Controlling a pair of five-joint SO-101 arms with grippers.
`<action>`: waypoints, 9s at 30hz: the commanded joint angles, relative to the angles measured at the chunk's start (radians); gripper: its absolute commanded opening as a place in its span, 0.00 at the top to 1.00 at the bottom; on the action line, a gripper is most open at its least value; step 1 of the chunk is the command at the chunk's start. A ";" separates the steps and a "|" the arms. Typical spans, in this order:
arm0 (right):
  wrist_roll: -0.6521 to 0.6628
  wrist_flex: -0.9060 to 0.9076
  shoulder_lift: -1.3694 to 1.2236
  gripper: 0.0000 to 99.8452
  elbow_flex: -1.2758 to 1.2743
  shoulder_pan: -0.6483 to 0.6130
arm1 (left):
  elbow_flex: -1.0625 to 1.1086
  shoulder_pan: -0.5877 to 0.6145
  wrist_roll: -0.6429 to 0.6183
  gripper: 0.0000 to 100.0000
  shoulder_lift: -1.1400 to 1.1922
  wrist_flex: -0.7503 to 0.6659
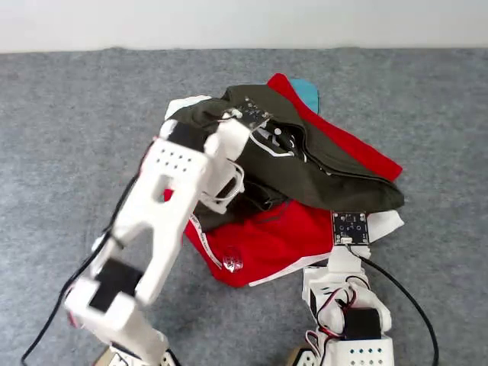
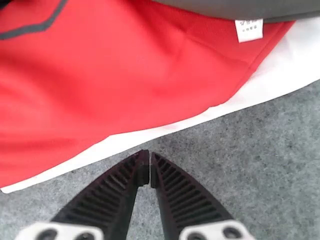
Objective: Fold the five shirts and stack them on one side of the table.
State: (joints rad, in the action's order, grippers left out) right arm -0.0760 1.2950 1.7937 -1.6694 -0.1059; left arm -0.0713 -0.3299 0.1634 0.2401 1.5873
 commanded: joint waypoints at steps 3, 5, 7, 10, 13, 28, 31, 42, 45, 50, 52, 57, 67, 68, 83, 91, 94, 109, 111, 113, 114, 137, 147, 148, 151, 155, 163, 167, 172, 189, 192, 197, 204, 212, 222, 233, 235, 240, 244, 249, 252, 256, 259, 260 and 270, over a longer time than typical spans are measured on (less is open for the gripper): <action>0.009 0.004 0.007 0.99 -0.014 0.002 | -0.174 -0.026 0.031 0.68 0.249 0.008; 0.009 0.004 0.007 0.99 -0.014 0.002 | -0.237 -0.031 0.028 0.68 0.347 0.002; 0.009 0.004 0.007 0.99 -0.014 0.002 | -0.302 -0.035 -0.008 0.68 0.445 0.003; 0.009 0.004 0.007 0.99 -0.014 0.002 | -0.389 -0.034 -0.074 0.68 0.569 0.011; 0.009 0.004 0.007 0.99 -0.014 0.002 | -0.498 -0.034 -0.120 0.69 0.644 0.072; 0.009 0.004 0.007 0.99 -0.014 0.002 | -0.608 0.008 -0.083 0.99 0.600 0.163; 0.009 0.004 0.007 0.99 -0.014 0.002 | -0.608 0.114 -0.117 0.99 0.473 0.164; 0.009 0.004 0.007 0.99 -0.014 0.002 | -0.605 0.552 -0.117 0.99 -0.017 0.166; 0.009 0.004 0.007 0.99 -0.014 0.002 | -0.605 0.686 -0.110 0.99 -0.089 0.166; 0.009 0.004 0.007 0.99 -0.014 0.002 | -0.605 0.884 -0.052 0.99 -0.175 0.166; 0.009 0.004 0.007 0.99 -0.014 0.002 | -0.605 0.951 -0.035 0.99 -0.212 0.166; 0.009 0.004 0.007 0.99 -0.014 0.002 | -0.607 1.129 -0.008 0.99 -0.299 0.164; 0.009 0.004 0.007 0.99 -0.014 0.002 | -0.570 1.278 0.072 0.99 -0.284 0.158; 0.009 0.004 0.007 0.99 -0.014 0.002 | -0.561 1.264 0.074 0.99 -0.270 0.155; 0.009 0.004 0.007 0.99 -0.014 0.002 | -0.553 1.277 0.264 0.80 -0.272 0.163; 0.009 0.004 0.007 0.99 -0.014 0.002 | -0.552 1.272 0.262 0.74 -0.448 0.164; 0.009 0.004 0.007 0.99 -0.014 0.002 | -0.550 1.263 0.261 0.74 -0.512 0.166; 0.009 0.004 0.007 0.99 -0.014 0.002 | 0.054 1.258 0.267 0.96 -0.973 0.167; 0.009 0.004 0.007 0.99 -0.014 0.002 | 0.145 1.258 0.267 0.97 -1.060 0.167; 0.009 0.004 0.007 0.99 -0.014 0.002 | 0.234 1.258 0.267 0.97 -1.134 0.167; 0.009 0.004 0.007 0.99 -0.014 0.002 | 0.277 1.258 0.267 0.97 -1.166 0.167; 0.012 -0.013 0.007 0.99 -0.014 -0.028 | 0.713 0.902 0.252 0.97 -1.323 0.166; 0.077 -0.031 -0.005 0.99 0.301 0.018 | 0.693 0.404 0.068 0.97 -1.013 0.137; 0.100 -0.015 -0.005 0.99 0.324 0.022 | 0.677 0.382 0.058 0.97 -0.956 0.126; 0.126 0.056 -0.005 0.99 0.370 0.024 | 0.593 0.342 0.054 0.97 -0.786 0.106; 0.129 0.071 -0.005 0.99 0.420 0.018 | 0.440 0.347 0.055 0.97 -0.598 0.106; 0.172 0.033 -0.300 0.99 0.574 -0.001 | 0.180 0.571 0.057 0.97 -0.509 0.114; 0.164 -0.028 -0.608 0.99 0.736 -0.071 | 0.154 0.701 0.080 0.97 -0.509 0.115; 0.170 -0.056 -0.984 0.99 0.974 -0.220 | 0.151 0.845 0.097 0.97 -0.509 0.115; 0.580 -0.071 -1.886 0.77 1.680 -0.555 | 0.151 1.036 0.098 0.97 -0.512 0.126; 0.580 -0.081 -2.005 0.72 1.806 -0.579 | 0.154 1.033 0.098 0.97 -0.545 0.135; 0.586 -0.071 -2.210 0.72 2.004 -0.622 | 0.156 1.034 0.098 0.97 -0.603 0.133; 0.580 -0.071 -2.384 0.72 2.145 -0.688 | 0.157 1.036 0.094 0.97 -0.609 0.135; 0.580 -0.058 -2.477 0.72 2.145 -0.739 | 0.157 1.036 0.094 0.97 -0.608 0.137; 0.586 -0.051 -2.568 0.98 2.216 -0.725 | 0.157 1.036 0.094 0.97 -0.608 0.132; 0.588 0.409 -2.500 0.99 2.461 -0.630 | 0.157 1.034 0.094 0.97 -0.609 0.135; 0.588 0.493 -2.483 0.99 2.496 -0.598 | 0.157 1.031 0.094 0.97 -0.614 0.135; 0.588 0.503 -2.362 0.99 2.441 -0.490 | 0.157 1.031 0.094 0.97 -0.615 0.137; 0.588 0.503 -2.227 0.99 2.272 -0.423 | 0.157 1.031 0.094 0.97 -0.615 0.137; 0.690 0.501 -2.046 0.99 1.976 -0.354 | 0.157 1.030 0.094 0.97 -0.615 0.137; 0.740 0.496 -1.966 0.99 1.824 -0.311 | 0.157 1.030 0.094 0.97 -0.615 0.137; 0.850 0.492 -1.914 0.99 1.685 -0.205 | 0.157 1.030 0.094 0.97 -0.615 0.137; 0.933 0.492 -1.911 0.99 1.654 -0.091 | 0.157 1.030 0.094 0.97 -0.615 0.137; 0.956 0.489 -1.913 0.99 1.654 -0.050 | 0.157 1.030 0.094 0.97 -0.615 0.137; 1.054 0.498 -1.900 0.90 1.659 0.131 | 0.157 1.030 0.094 0.97 -0.615 0.137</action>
State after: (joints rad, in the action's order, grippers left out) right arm 0.9659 1.7522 -0.1718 -0.0169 0.0092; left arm 0.1158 0.7012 0.2555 -0.3322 1.7162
